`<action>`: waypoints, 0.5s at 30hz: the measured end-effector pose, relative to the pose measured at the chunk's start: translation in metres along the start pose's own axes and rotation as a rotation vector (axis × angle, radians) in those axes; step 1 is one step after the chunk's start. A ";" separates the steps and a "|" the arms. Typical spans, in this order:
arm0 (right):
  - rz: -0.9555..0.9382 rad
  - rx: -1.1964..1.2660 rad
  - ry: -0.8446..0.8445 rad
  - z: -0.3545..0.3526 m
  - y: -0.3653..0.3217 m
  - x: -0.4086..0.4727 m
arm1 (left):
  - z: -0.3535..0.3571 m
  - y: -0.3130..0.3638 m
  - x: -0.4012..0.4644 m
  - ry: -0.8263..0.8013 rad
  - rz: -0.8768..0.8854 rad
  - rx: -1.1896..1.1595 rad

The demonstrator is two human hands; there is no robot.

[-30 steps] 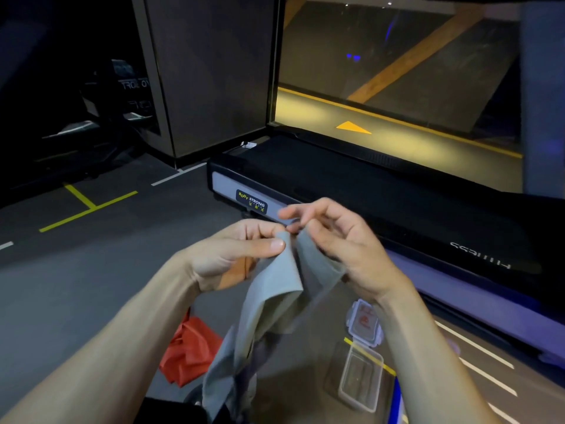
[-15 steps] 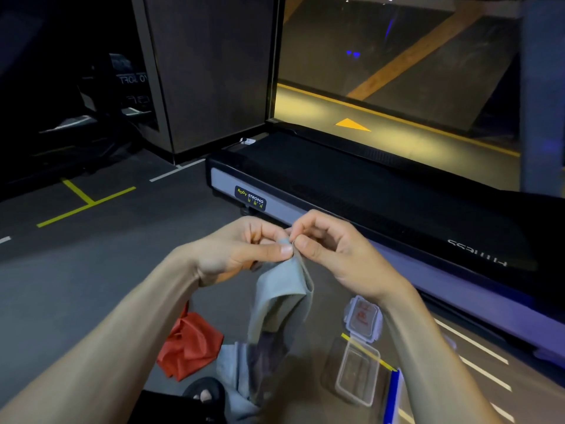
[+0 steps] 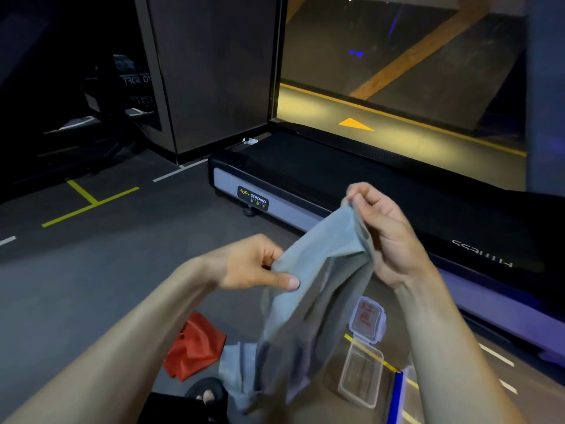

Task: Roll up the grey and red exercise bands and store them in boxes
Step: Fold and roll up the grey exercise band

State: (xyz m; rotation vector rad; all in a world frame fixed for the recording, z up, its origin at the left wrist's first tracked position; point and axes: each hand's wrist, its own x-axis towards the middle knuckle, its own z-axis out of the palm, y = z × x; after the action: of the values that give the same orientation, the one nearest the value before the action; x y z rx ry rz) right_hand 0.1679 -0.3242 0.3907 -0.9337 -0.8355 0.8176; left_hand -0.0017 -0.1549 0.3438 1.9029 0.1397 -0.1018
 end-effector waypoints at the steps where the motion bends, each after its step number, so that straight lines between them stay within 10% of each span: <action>1: -0.002 0.028 0.024 -0.004 0.001 0.000 | 0.001 0.001 0.001 0.028 0.016 -0.023; 15: -0.021 0.242 0.066 -0.015 -0.005 -0.007 | 0.002 0.019 -0.006 0.100 0.134 -0.086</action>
State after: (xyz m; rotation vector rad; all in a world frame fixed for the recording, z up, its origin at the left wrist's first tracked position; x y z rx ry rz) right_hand 0.1793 -0.3370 0.3885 -0.7331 -0.6712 0.8441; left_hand -0.0051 -0.1635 0.3621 1.8268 0.0829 0.0885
